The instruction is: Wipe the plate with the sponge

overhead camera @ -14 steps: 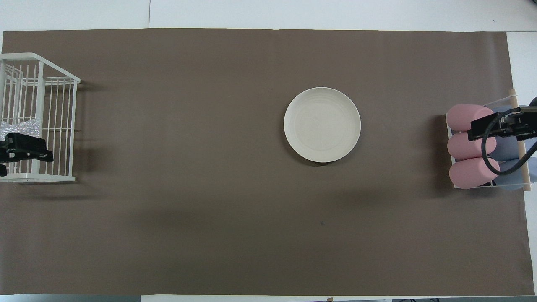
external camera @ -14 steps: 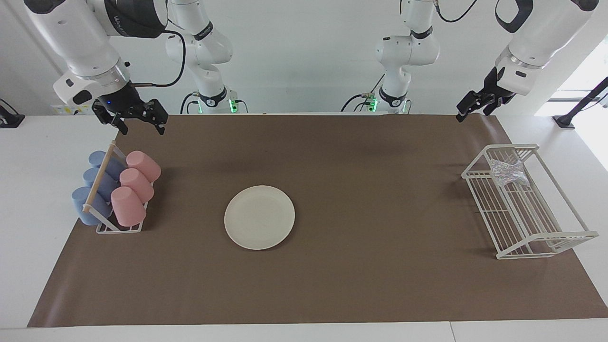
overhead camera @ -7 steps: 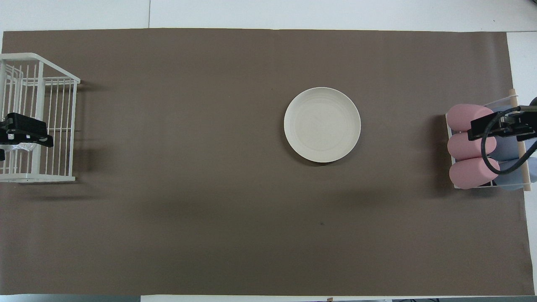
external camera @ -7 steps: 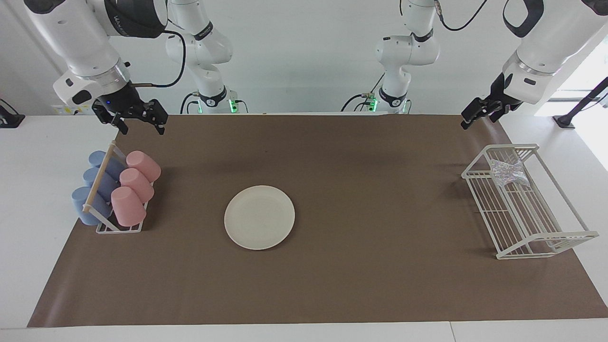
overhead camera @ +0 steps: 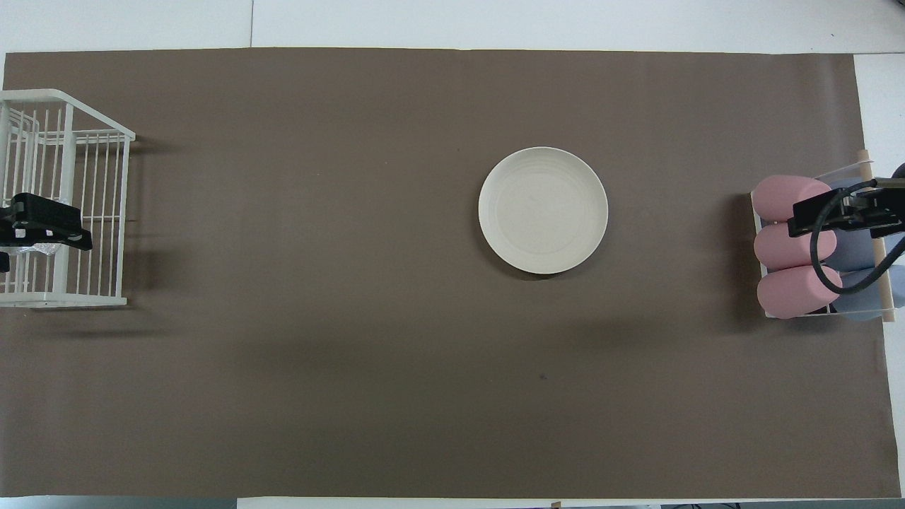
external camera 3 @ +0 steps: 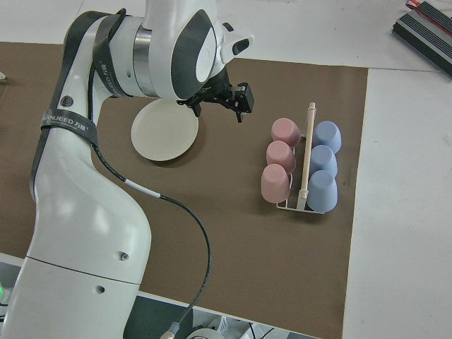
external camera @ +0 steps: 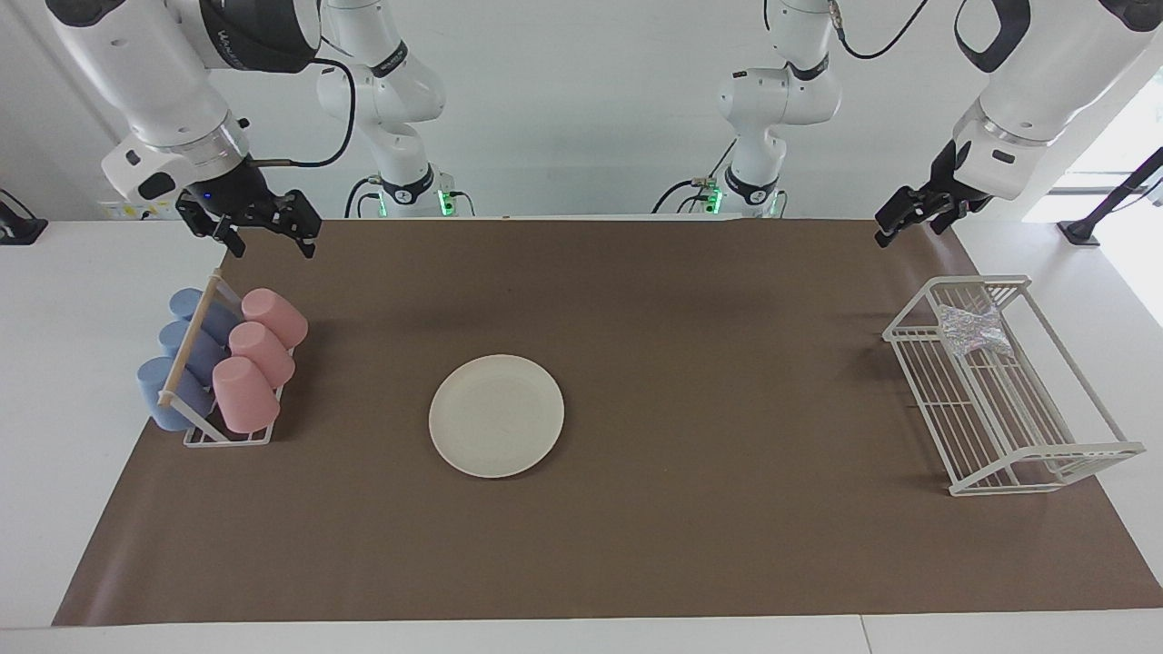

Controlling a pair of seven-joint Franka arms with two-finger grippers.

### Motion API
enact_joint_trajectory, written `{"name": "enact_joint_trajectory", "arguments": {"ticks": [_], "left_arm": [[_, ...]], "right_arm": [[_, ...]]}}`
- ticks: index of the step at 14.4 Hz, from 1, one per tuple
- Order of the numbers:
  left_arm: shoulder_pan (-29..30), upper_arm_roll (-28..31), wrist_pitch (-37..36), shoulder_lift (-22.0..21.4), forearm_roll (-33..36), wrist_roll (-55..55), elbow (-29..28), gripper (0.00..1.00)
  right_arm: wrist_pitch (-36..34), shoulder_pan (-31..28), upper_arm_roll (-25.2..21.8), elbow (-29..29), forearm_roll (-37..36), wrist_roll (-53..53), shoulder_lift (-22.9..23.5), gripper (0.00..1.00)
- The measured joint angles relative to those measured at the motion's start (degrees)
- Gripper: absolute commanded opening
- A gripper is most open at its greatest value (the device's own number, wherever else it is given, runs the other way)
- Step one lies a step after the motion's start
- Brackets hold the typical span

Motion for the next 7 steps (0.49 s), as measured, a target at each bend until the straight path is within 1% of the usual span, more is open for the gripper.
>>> {"name": "enact_joint_trajectory", "arguments": {"ticks": [7], "left_arm": [[0.02, 0.01, 0.30, -0.08, 0.00, 0.00, 0.00, 1.00]], "right_arm": [[0.00, 0.01, 0.04, 0.00, 0.00, 0.00, 0.00, 1.00]]}}
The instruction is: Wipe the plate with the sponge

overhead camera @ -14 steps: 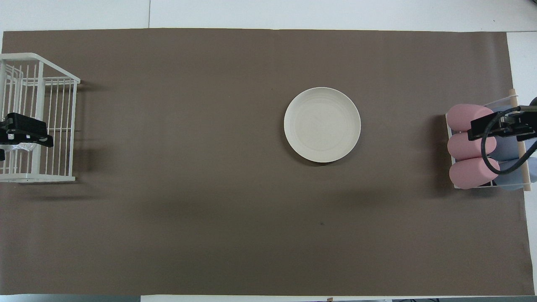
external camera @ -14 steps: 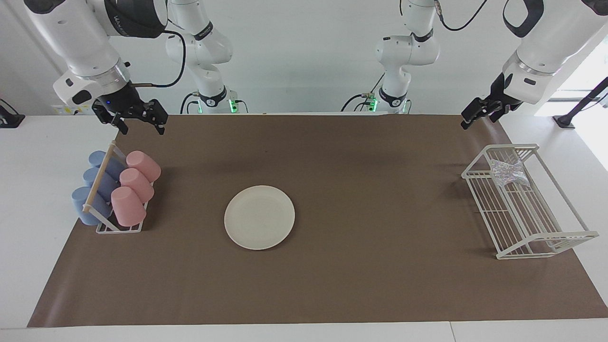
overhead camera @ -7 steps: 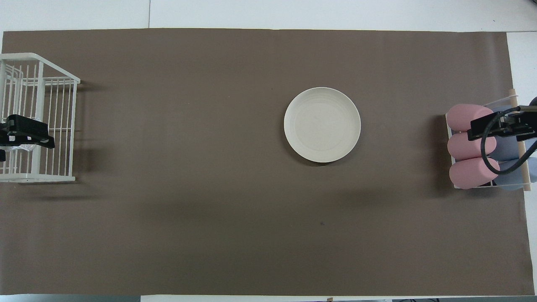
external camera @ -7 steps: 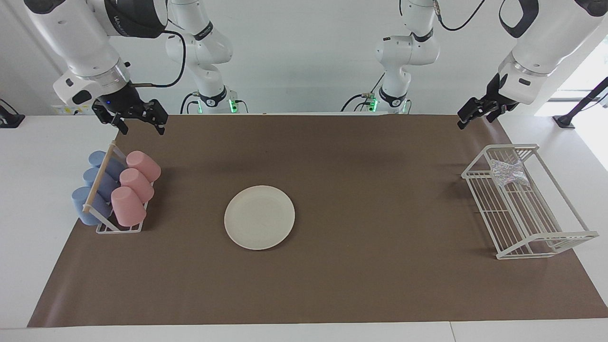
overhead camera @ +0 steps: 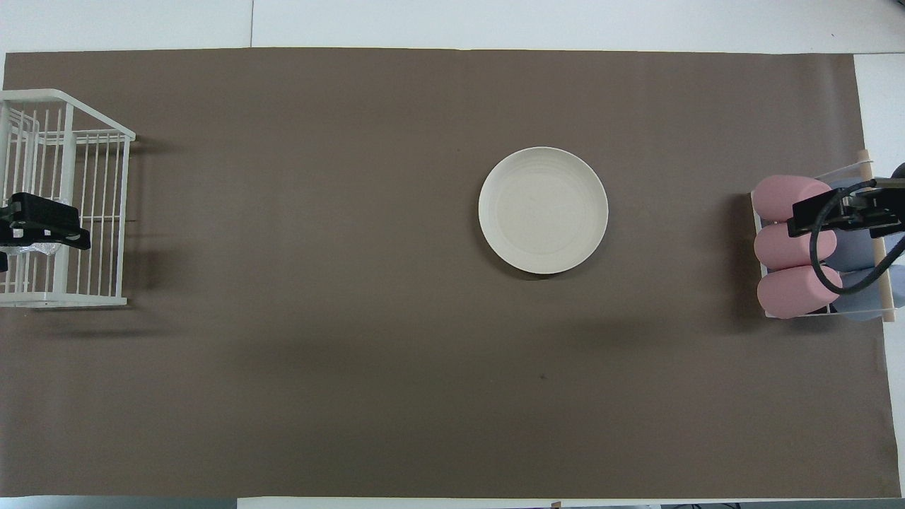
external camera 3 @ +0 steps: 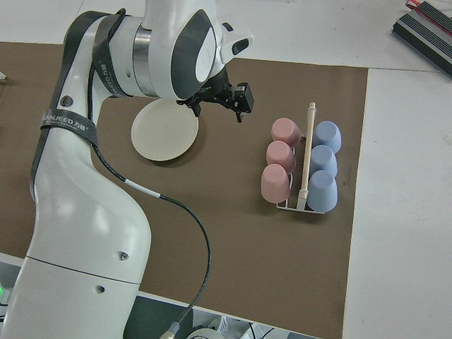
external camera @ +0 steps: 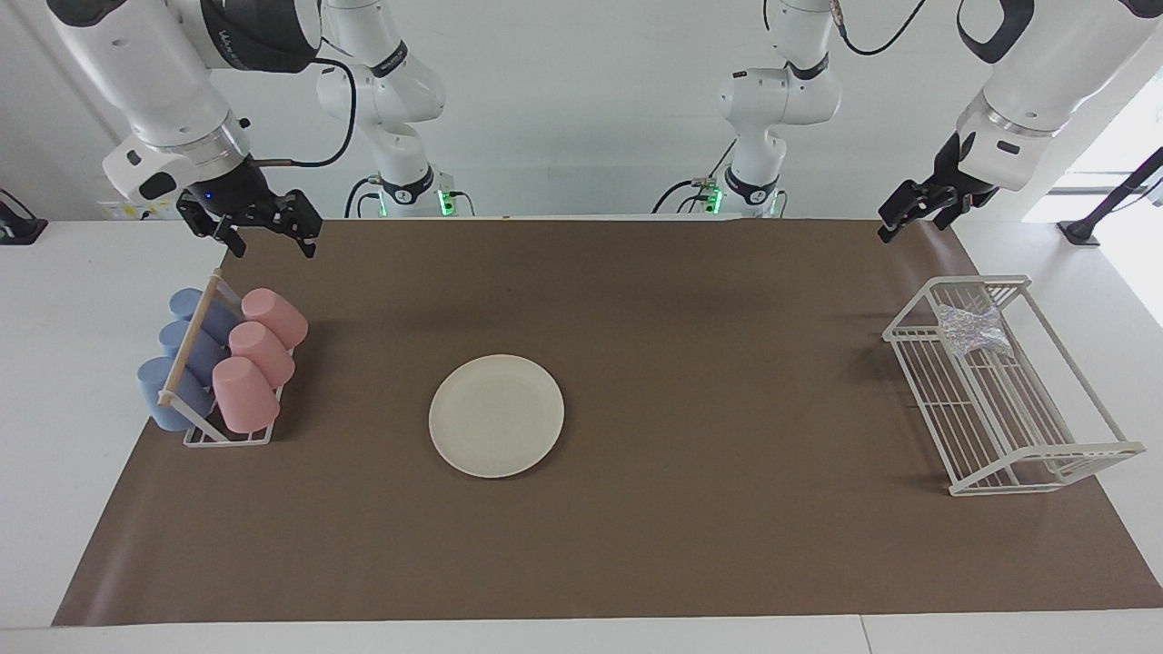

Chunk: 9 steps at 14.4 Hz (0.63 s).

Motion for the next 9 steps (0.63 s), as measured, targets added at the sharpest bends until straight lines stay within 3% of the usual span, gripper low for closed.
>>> {"name": "enact_joint_trajectory", "arguments": {"ticks": [9], "left_arm": [[0.10, 0.12, 0.42, 0.00, 0.00, 0.00, 0.00, 1.00]], "right_arm": [[0.00, 0.00, 0.00, 0.00, 0.00, 0.00, 0.00, 1.00]]}}
